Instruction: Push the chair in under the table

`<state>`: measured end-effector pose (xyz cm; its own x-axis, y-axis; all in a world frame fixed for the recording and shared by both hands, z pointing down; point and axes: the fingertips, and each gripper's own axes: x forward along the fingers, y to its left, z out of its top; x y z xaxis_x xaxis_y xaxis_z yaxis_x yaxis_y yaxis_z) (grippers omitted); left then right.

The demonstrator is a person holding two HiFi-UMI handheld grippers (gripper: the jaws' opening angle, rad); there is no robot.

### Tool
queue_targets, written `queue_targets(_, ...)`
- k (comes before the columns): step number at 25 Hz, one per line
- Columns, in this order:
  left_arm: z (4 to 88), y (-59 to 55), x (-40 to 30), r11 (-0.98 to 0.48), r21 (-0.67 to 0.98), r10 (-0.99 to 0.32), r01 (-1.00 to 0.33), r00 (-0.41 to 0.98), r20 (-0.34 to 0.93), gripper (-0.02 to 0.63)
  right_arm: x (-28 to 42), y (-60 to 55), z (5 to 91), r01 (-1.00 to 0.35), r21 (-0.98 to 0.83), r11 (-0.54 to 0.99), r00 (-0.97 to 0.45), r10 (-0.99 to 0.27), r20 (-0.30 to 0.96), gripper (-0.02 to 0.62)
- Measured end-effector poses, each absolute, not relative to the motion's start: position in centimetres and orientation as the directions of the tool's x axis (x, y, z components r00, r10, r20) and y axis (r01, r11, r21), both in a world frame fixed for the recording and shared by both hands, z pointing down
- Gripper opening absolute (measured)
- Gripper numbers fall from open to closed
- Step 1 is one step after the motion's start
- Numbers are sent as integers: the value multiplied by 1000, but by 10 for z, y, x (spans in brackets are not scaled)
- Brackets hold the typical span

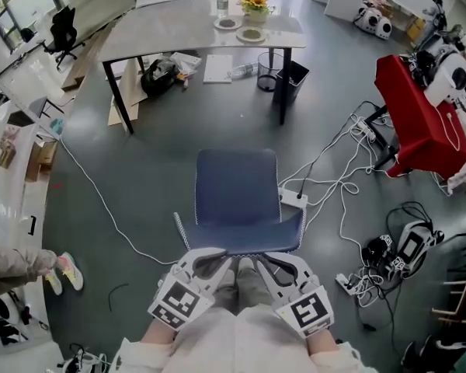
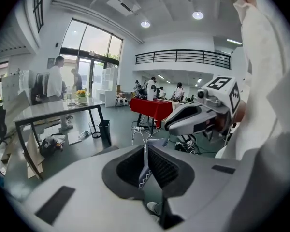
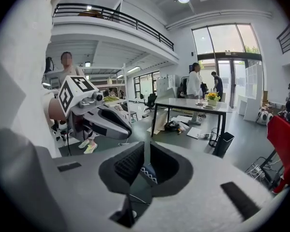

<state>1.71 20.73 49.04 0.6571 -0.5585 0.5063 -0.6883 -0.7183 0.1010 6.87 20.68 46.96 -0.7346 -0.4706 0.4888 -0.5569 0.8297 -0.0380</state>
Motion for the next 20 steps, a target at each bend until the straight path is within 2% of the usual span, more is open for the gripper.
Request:
queue_targets(7,508,213,14,-739,52,-530,-672,627,571,22,73,210,487,-539,11,842,-709,-461,534,6)
queue_targets(9,513,215,12,-745,29,-525,-666,613,590,55,74,210,491,-531,24,847,-702,-456,548,14)
queue_targets(12,523,217,7,-750,4,-518,-662,591,618,92,74,210,498,-519,59,853,-680,-453,576,77)
queue_targets(15,532,217,2,-747,-7,-512,-664,569,643,112,77,211,508,-502,86,861,-662,-446,603,92)
queue_targets(17,538,217,-1,-748,-15,-505,-664,554,661,157,79,211,514,-494,89,865,-656,-438,614,101)
queue_targets(20,547,217,-4,-755,-24,-491,-655,540,683,167,81,210,522,-492,98,865,-641,-436,631,114)
